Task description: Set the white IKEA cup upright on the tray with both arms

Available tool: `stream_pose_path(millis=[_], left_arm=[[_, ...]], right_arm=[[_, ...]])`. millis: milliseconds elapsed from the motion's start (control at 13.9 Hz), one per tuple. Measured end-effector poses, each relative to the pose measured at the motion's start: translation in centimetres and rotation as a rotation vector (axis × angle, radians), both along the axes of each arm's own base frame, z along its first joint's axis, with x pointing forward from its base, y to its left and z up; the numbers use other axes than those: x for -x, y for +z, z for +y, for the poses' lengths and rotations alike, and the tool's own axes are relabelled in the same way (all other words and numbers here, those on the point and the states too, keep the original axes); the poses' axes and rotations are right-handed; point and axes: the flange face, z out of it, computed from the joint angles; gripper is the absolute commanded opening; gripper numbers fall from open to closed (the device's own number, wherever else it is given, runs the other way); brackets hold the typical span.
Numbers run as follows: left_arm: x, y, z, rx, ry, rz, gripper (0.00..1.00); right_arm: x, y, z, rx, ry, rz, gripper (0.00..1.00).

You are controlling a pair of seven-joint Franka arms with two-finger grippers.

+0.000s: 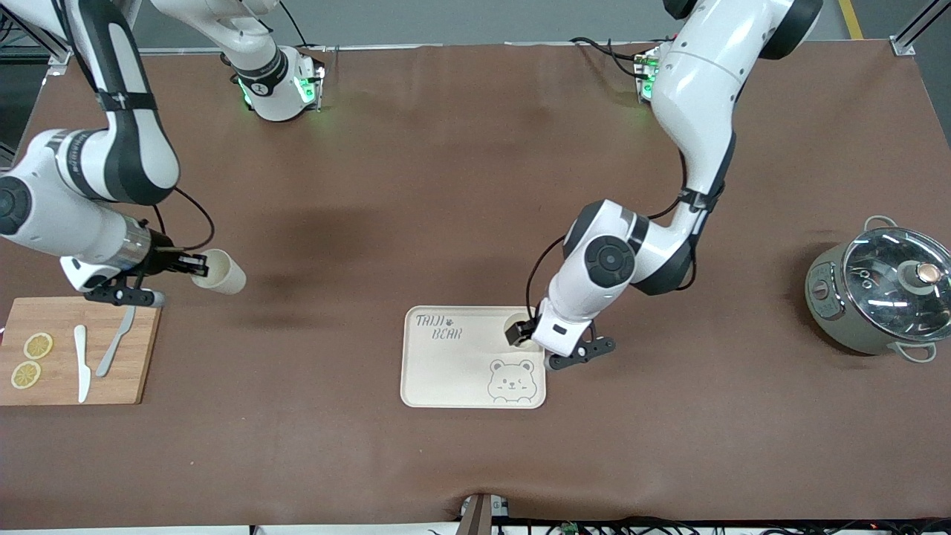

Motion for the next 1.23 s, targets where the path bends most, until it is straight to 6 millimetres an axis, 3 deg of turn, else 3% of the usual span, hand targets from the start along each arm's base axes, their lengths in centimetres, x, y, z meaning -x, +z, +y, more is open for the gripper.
stream_pose_path(millis=[361,577,794,1010,1227], left_arm=[[-0.4,6.8,3.9,-0.033,0.010,0.044,1.00],[-0.2,11.4,8.4,-0.113,0.024,0.089,1.00],[-0.2,15.3,14.0,-0.181,0.065,0.124,1.00],[0.4,18.2,19.2,-0.238,0.115,0.177,1.00],[1.2,21.5,22.6,-0.315,0.145,0.165,1.00]], right_arm=[[-5.5,-0.6,9.6,-0.020,-0.217,0.011,0.00],[-7.9,-2.4,14.9,-0.022,-0.339,0.030,0.00],[-8.2,-5.2,20.3,0.004,-0.461,0.071,0.00],[-8.4,-6.4,26.2,-0.024,-0.599,0.104,0.00],[-8.7,-7.3,30.1,-0.032,-0.694,0.117,0.00]])
